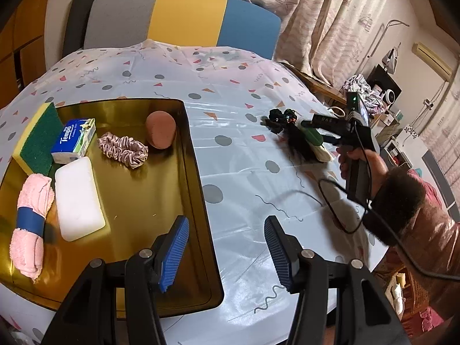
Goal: Organize rigid objects
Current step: 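Move the right tool to the beige mesh cloth and grasp it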
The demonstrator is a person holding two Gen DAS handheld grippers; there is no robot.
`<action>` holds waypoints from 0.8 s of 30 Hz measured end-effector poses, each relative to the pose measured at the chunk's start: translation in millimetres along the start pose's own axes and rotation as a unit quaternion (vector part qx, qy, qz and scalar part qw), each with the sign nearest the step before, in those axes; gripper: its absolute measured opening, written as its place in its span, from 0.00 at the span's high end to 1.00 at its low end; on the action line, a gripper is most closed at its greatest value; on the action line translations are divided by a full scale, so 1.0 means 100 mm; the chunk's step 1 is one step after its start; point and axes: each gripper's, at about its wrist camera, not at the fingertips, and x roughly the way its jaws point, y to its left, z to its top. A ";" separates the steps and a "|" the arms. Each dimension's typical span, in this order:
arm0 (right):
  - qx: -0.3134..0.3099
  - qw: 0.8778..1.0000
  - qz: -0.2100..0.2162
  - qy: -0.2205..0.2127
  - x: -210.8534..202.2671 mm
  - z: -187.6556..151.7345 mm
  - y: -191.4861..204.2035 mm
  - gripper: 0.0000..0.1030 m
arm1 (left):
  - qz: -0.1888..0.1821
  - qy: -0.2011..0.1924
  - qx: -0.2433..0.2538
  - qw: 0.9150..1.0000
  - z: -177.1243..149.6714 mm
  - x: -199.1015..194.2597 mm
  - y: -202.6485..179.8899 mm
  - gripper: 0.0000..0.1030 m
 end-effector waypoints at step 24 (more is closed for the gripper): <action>0.109 0.993 0.009 -0.036 -0.63 -0.67 -0.19 0.23 | -0.030 0.016 0.033 0.999 -0.03 0.14 -0.39 0.46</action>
